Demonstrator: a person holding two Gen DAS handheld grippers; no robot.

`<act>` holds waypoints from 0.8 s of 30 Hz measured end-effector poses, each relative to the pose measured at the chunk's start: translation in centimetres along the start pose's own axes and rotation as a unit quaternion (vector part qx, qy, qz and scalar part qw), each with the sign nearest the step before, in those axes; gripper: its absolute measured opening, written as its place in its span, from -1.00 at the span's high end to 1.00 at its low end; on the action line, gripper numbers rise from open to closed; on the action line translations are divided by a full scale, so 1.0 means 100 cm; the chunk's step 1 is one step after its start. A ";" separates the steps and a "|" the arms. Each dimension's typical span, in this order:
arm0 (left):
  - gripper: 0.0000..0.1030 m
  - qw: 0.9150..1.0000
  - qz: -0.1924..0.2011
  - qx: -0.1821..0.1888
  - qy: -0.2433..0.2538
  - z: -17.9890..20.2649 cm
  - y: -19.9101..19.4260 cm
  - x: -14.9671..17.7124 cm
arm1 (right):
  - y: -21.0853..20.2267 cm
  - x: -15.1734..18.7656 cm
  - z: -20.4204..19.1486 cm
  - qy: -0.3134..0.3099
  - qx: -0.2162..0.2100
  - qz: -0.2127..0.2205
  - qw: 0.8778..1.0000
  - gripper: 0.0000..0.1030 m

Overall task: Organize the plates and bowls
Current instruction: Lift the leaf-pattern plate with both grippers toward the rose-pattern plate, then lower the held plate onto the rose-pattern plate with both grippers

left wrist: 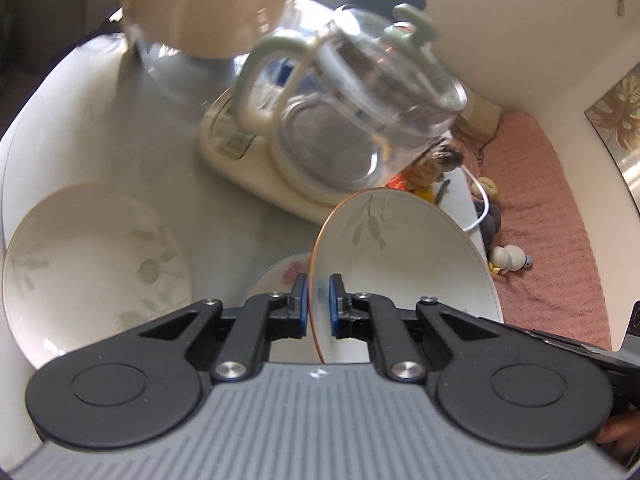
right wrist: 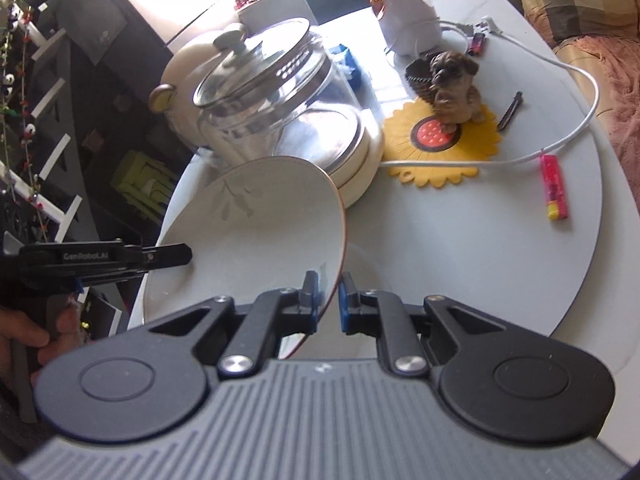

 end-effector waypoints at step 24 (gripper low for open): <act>0.76 0.996 -0.073 -0.052 -0.022 -0.032 0.076 0.045 | 0.061 0.030 0.038 0.020 0.035 -0.072 0.997 0.74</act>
Point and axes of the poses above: each gripper's, at about its wrist camera, not at the fingertips, and y roughly the way its jaws point, z to its right, x to its underside, the point moved 9 cm from there along y, roughly the way its jaws point, and after that the axes turned 8 degrees about -z, right-handed, at the moved point
